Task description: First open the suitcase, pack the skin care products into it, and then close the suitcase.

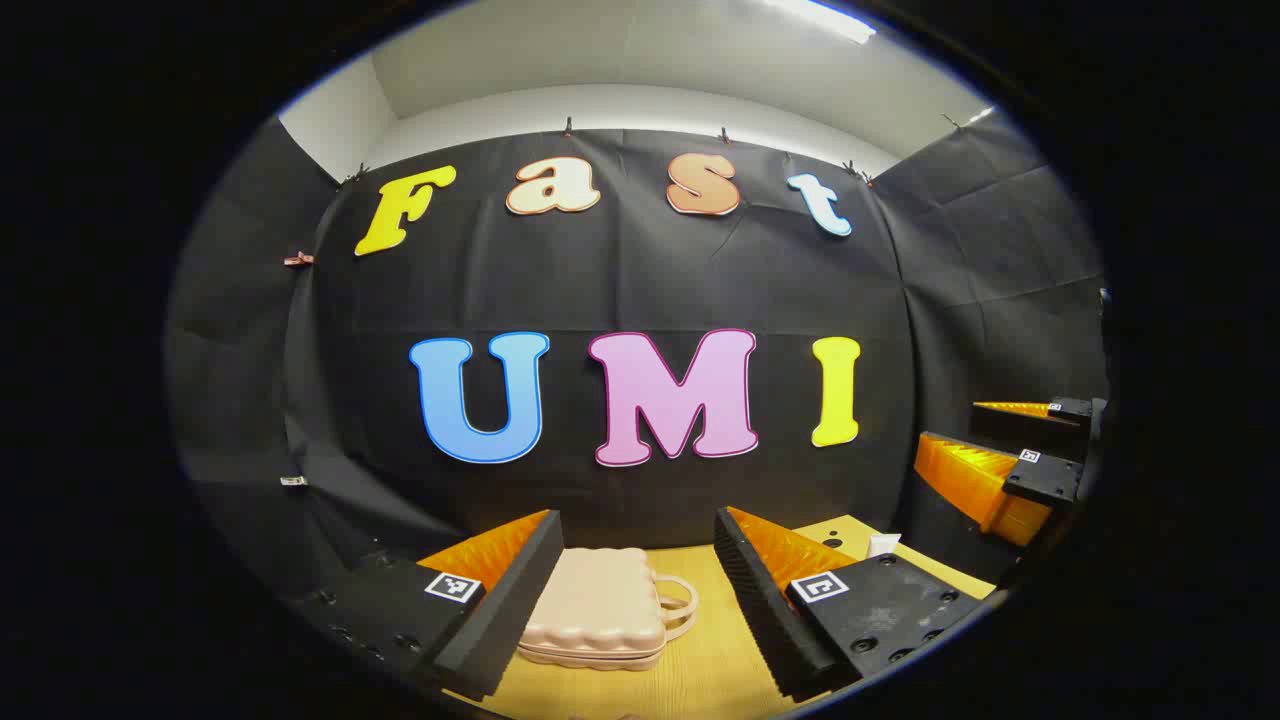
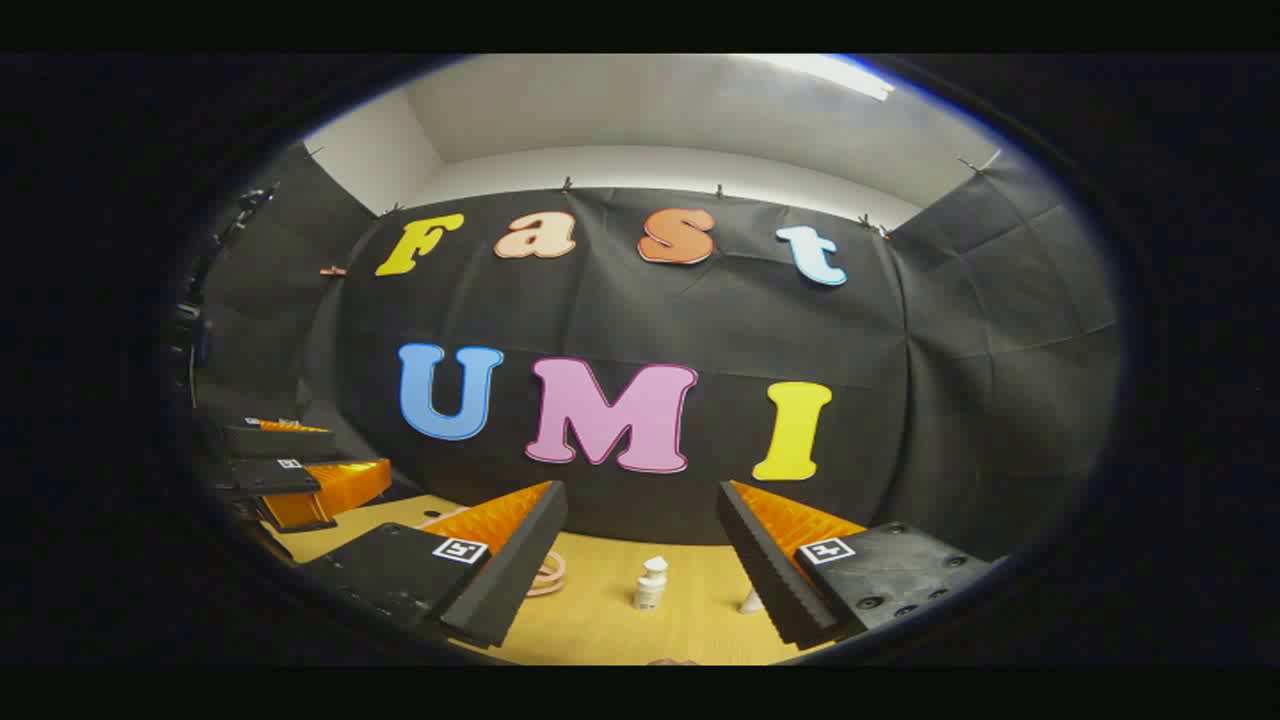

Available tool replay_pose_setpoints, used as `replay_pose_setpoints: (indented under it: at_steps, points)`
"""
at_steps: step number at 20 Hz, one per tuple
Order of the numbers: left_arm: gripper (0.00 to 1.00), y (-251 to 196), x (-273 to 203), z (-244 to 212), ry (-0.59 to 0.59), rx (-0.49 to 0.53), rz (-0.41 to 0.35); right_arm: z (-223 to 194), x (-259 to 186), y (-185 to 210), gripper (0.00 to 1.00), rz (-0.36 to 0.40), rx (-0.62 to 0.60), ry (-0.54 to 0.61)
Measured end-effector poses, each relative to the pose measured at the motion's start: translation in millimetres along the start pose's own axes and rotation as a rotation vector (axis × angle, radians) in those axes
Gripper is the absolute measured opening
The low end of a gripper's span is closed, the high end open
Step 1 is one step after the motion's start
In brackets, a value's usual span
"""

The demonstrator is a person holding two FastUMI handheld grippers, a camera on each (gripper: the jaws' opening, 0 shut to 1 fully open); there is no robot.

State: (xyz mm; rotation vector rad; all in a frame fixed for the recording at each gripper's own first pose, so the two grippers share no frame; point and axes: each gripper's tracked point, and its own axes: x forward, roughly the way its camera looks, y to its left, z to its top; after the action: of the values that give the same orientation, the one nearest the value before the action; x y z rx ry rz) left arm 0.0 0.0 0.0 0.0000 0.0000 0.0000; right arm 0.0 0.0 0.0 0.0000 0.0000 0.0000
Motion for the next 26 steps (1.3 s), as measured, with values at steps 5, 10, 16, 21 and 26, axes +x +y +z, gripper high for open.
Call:
replay_pose_setpoints:
  at_steps: [5, 10, 16, 21, 26]
  points:
    - [0.96, -3, -2, -6, 0.022, -0.006, 0.019, -7, 2, 2, 0.96, 0.029, 0.012, 0.012]
    - [0.96, -7, 3, -6, 0.022, -0.002, 0.028, -13, 4, 4, 0.99, 0.060, 0.016, 0.020]
    - [0.96, -10, 12, -13, 0.029, -0.015, 0.049, -18, 11, -7, 0.96, 0.053, 0.016, 0.001]
    - [0.97, -27, 40, -43, 0.079, -0.016, 0.006, -26, 14, -23, 0.97, 0.025, 0.027, 0.018]
    - [0.97, -49, 90, -101, 0.179, 0.022, -0.046, -39, 23, -43, 0.97, 0.019, 0.022, 0.031]
